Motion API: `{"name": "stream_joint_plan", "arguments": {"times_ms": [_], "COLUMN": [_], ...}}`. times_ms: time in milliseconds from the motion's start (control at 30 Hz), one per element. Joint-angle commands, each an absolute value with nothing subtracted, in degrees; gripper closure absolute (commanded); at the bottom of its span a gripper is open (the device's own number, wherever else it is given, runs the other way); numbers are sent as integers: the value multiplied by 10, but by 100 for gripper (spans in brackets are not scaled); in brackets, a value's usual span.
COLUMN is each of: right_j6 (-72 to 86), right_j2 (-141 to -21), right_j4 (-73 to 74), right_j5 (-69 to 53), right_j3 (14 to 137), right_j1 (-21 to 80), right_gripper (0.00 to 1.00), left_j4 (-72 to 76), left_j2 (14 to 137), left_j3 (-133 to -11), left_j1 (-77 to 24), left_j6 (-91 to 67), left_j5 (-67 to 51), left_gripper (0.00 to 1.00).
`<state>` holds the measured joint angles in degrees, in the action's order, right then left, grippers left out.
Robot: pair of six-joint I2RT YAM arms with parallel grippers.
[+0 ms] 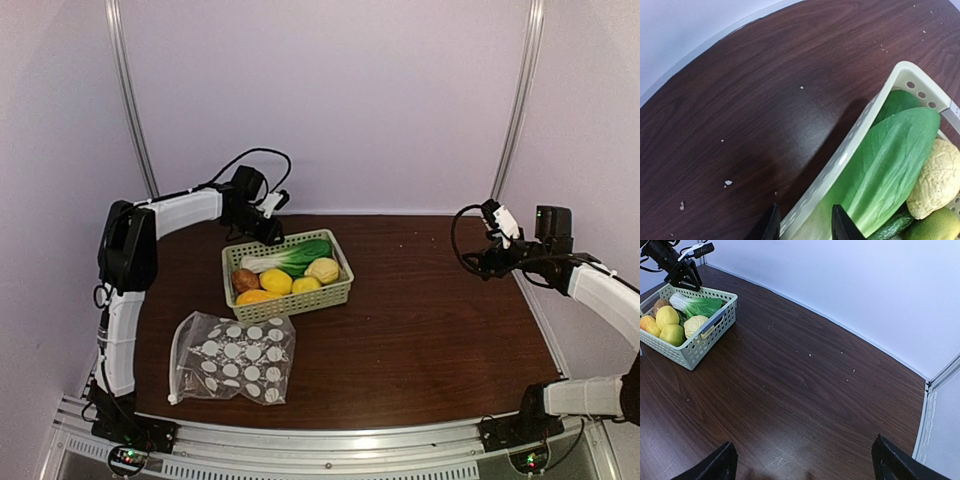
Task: Place the food in the zip-top bag and seal the zipper
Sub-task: Move the bin to the center of the board.
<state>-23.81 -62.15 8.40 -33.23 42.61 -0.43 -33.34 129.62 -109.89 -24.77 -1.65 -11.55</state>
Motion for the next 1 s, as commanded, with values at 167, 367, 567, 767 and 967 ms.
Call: {"name": "stream_joint_plan", "arguments": {"times_ms": [167, 367, 567, 767, 967], "right_j6": [-236, -236, -236, -240, -239], "right_j2": [-614, -615, -622, -625, -630], "right_j4": [92, 91, 91, 92, 93], "right_j5": [-337, -337, -333, -327, -321], "right_j3": [425, 424, 424, 425, 426], "right_j1": [-9, -9, -10, -9, -10], "right_gripper": [7, 7, 7, 7, 7], "left_j4": [-387, -393, -411, -410, -282], "left_j2": [1331, 1342, 1371, 1361, 1295], "left_j3": [-1124, -1134, -1181, -1211, -1102], "left_j1": [-254, -252, -252, -258, -316], "left_j6": [79, 174, 177, 87, -135], "left_j5": [-79, -87, -123, -166, -184], "left_gripper": [72, 74, 96, 100, 100]}}
